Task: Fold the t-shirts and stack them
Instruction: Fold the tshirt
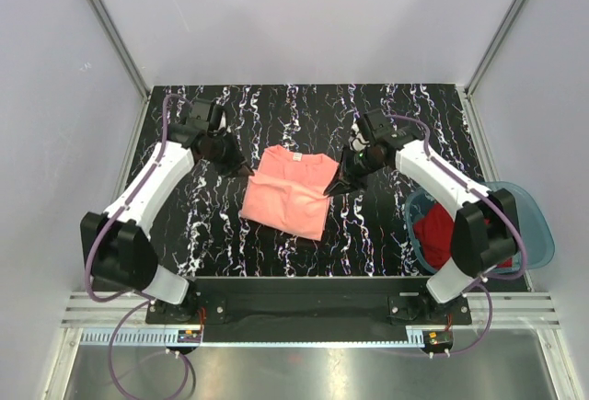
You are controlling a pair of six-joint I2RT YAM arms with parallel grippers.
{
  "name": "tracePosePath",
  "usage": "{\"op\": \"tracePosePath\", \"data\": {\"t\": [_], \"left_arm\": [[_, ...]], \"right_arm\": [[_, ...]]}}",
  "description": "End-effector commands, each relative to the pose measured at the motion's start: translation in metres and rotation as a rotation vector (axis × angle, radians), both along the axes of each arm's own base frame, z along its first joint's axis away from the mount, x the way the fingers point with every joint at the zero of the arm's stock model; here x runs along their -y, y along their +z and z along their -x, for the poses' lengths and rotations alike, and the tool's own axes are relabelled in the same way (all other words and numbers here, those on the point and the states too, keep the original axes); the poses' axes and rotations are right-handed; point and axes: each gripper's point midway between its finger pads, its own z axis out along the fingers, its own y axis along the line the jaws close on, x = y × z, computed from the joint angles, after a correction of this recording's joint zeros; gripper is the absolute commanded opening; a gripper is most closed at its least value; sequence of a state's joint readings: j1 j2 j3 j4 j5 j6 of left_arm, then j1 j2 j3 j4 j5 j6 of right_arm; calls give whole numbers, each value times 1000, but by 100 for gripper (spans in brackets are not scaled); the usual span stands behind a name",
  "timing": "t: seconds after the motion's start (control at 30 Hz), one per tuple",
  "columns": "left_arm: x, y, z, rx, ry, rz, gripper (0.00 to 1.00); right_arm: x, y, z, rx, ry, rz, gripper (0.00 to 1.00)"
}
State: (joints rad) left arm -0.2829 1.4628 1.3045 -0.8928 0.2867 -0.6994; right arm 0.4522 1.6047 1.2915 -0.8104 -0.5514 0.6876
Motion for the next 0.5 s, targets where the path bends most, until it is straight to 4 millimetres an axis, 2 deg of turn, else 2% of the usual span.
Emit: {"op": "tracePosePath", "data": {"t": [0.0, 0.17, 0.2, 0.43, 0.47], "left_arm": [[18, 20, -32, 80, -84, 73, 0], [25, 33, -58, 120, -95, 94, 0], [24, 33, -64, 127, -90, 96, 0], [33, 26, -98, 114, -106, 129, 0], [35, 17, -104, 99, -104, 125, 0]], "right_arm": [[2, 18, -15, 23, 34, -62, 0], [6, 25, -37, 22, 23, -97, 0], [6, 22, -41, 11, 19, -99, 0], [19, 16, -74, -4, -3, -139, 0], [21, 13, -77, -14, -8, -142, 0]]}}
